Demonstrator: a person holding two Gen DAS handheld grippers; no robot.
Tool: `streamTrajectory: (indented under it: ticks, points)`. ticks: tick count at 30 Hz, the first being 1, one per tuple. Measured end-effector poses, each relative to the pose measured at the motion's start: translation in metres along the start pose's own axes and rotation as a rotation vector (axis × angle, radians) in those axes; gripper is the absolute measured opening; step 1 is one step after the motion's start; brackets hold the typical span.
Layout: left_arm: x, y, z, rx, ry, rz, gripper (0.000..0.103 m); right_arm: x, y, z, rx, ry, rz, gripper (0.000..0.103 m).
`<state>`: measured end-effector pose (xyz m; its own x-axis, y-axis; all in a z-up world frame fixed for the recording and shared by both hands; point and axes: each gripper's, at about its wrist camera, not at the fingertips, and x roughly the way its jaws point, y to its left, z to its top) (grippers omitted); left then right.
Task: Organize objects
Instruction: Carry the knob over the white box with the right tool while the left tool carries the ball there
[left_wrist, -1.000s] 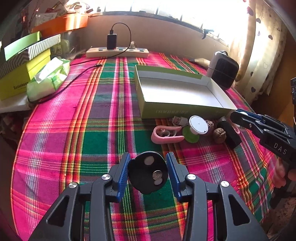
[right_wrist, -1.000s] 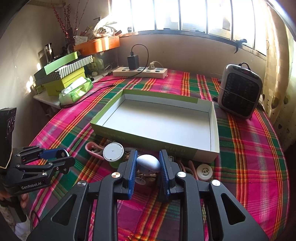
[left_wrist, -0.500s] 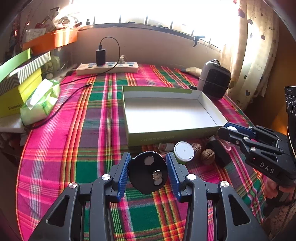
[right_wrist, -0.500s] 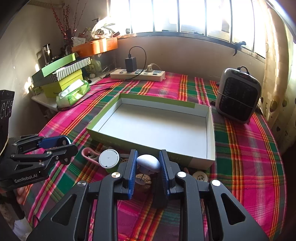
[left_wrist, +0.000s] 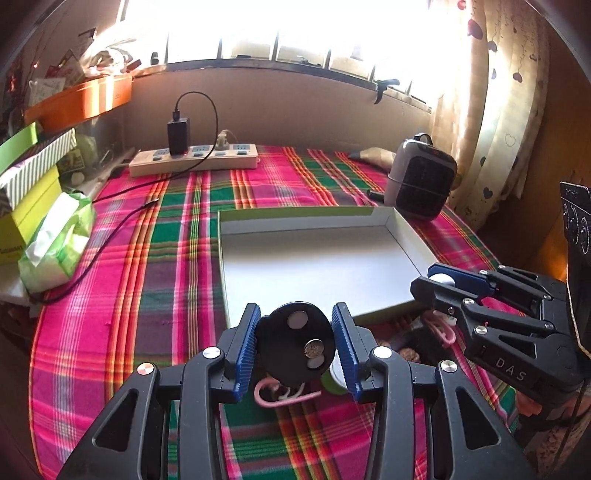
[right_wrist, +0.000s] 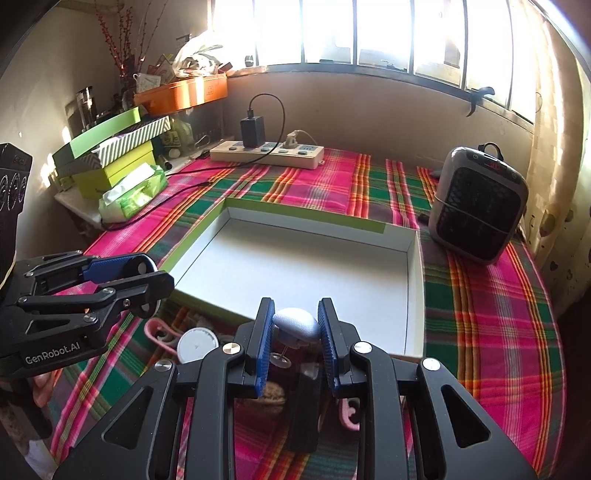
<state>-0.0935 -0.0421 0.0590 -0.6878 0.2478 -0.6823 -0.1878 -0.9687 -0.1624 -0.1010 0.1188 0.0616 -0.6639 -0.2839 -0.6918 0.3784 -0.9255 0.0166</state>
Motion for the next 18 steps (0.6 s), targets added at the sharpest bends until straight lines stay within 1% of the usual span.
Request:
streamTrajectory:
  ticks: [6,18]
  points:
    - [0.015,-0.001,0.016,0.015,0.001,-0.008,0.038,0.015,-0.006,0.016,-0.001,0.007,-0.012,0.026]
    - [0.055,0.004,0.043,0.019,0.038,-0.015,0.038,0.06,-0.023,0.042,0.027,0.07,-0.021,0.026]
